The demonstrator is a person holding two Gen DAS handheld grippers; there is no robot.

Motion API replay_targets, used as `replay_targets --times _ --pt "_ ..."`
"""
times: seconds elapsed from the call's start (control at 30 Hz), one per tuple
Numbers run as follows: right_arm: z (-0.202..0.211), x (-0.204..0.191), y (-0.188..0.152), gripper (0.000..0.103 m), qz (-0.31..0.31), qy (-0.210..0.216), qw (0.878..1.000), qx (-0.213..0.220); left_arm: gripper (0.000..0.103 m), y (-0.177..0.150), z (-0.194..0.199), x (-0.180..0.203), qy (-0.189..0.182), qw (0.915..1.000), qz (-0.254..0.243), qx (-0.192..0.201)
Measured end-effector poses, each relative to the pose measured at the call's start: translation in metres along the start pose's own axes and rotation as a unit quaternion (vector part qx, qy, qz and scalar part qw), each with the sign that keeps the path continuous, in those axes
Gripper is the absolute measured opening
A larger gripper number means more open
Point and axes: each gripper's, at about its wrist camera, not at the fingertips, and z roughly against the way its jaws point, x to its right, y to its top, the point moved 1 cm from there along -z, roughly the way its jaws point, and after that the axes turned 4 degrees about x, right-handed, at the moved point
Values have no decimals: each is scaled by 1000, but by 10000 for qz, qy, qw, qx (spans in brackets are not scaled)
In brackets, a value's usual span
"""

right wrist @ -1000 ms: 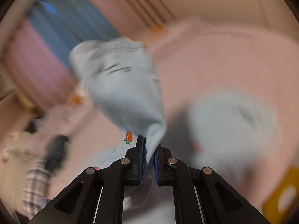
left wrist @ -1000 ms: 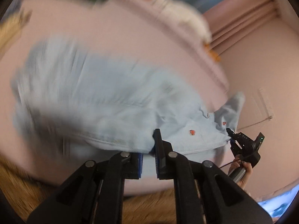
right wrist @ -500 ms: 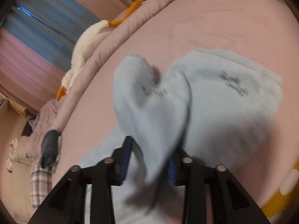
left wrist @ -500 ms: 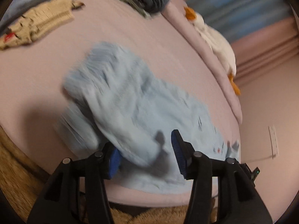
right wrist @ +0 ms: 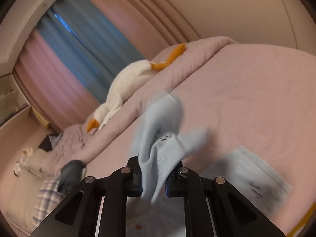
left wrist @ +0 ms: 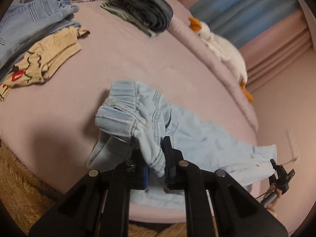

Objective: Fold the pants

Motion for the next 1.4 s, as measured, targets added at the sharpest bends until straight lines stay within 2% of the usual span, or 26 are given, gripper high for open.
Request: replay_targets --times 0.1,0.17,0.2,0.27,0.33,0.47,0.6,0.7,0.8,0.87,0.9,0.93,1.03,1.13,1.23,1.3,1.37,1.4 --pt "-20 48 -34 10 -365 -890 9936 -591 12 -15 -25 -1 343 9983 -255 -405" --pt "-32 78 -53 11 -774 -1295 9828 -1068 12 -16 -33 2 488 9971 -396 -423" --pt "-29 88 -58 12 -1034 -1031 9846 -958 13 -15 -32 1 482 9971 -434 -405" --pt "-16 95 -59 20 -1313 -719 9856 -788 15 -12 -32 -2 477 9973 -375 -424" --pt "-6 95 -55 33 -1378 -702 9859 -631 15 -11 -34 -5 460 9974 -311 -467" --pt "7 84 -44 34 -1369 -559 9880 -442 16 -11 -36 -6 556 9968 -359 -443" --pt "25 84 -25 34 -1544 -406 9872 29 16 -15 -27 -4 620 9964 -378 -439" --pt "30 86 -21 33 -1444 -688 9870 121 16 -15 -27 -3 626 9965 -353 -424" --pt "29 91 -28 33 -1341 -891 9869 -21 16 -16 -26 -3 622 9966 -335 -421" --pt "25 98 -31 22 -1321 -1238 9835 -55 12 -15 -26 -3 595 9970 -279 -419" --pt "21 101 -30 8 -1286 -1434 9812 -74 11 -15 -25 -2 603 9969 -269 -417" --pt "22 103 -28 7 -1247 -1572 9797 -29 11 -15 -23 0 600 9970 -275 -409" --pt "31 93 -18 7 -1109 -1311 9848 253 11 -11 -8 6 447 9984 -268 -216" --pt "37 79 -14 7 -591 -1630 9838 460 12 -14 -4 8 412 9979 -398 -286" --pt "17 93 -22 7 -560 -2115 9757 87 13 -28 -18 1 676 9946 -475 -633" --pt "5 113 -33 7 -727 -2411 9675 -249 13 -31 -17 -3 635 9951 -445 -621" --pt "7 123 -39 6 -773 -2228 9717 -158 14 -29 -15 -4 624 9950 -444 -643" --pt "8 125 -38 3 -761 -2219 9720 -140 14 -29 -15 -4 633 9949 -432 -663"
